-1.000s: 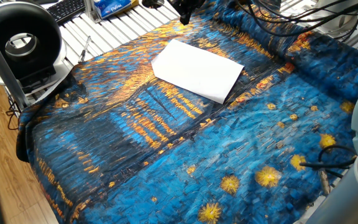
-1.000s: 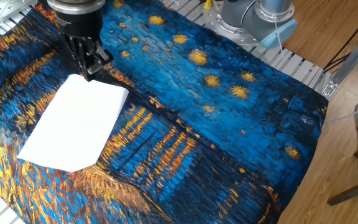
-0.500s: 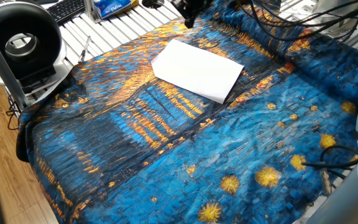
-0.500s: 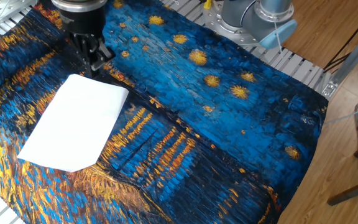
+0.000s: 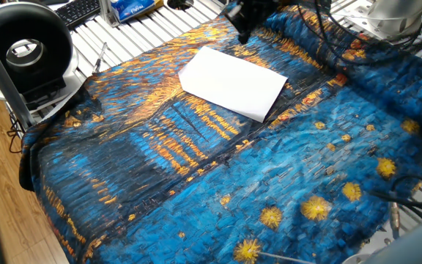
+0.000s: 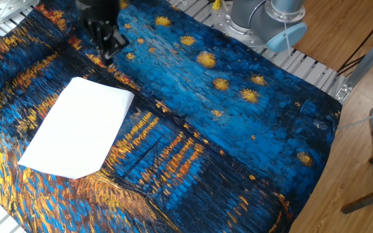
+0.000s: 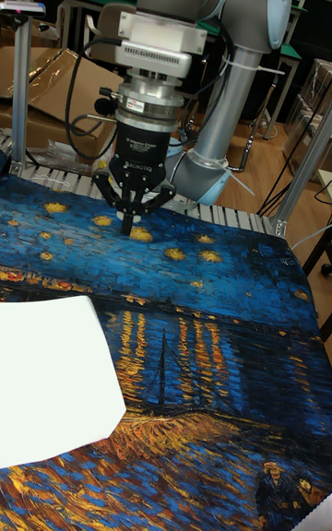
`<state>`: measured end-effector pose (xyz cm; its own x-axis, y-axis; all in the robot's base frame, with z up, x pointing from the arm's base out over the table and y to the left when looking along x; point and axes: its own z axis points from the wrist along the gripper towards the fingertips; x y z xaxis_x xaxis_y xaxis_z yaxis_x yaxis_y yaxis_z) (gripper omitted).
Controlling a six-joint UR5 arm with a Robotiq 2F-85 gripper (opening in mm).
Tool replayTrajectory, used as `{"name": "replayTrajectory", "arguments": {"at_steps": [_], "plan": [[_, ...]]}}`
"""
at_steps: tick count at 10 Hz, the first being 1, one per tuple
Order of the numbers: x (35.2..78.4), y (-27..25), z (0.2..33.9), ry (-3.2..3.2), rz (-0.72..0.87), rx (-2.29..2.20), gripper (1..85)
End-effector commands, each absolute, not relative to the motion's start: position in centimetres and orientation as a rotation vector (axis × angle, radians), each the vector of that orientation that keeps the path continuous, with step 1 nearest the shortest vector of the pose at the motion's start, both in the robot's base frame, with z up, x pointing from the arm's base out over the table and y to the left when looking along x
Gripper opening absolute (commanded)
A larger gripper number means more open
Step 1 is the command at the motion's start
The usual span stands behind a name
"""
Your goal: Flip over and spread out the paper that is laid flat on the table
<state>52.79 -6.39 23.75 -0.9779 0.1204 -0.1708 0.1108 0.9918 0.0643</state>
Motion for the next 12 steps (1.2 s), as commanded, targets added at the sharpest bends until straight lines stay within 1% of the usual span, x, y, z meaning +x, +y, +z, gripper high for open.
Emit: {"name": "replayTrajectory", "arguments": {"at_steps": [1, 4, 12], "plan": [[49.3, -6.6, 23.9, 2.968, 0.149, 0.254, 1.0], [48.5, -6.1, 22.1, 2.964, 0.179, 0.274, 1.0], [47.8, -5.9, 21.1, 2.975, 0.190, 0.285, 1.0]]}}
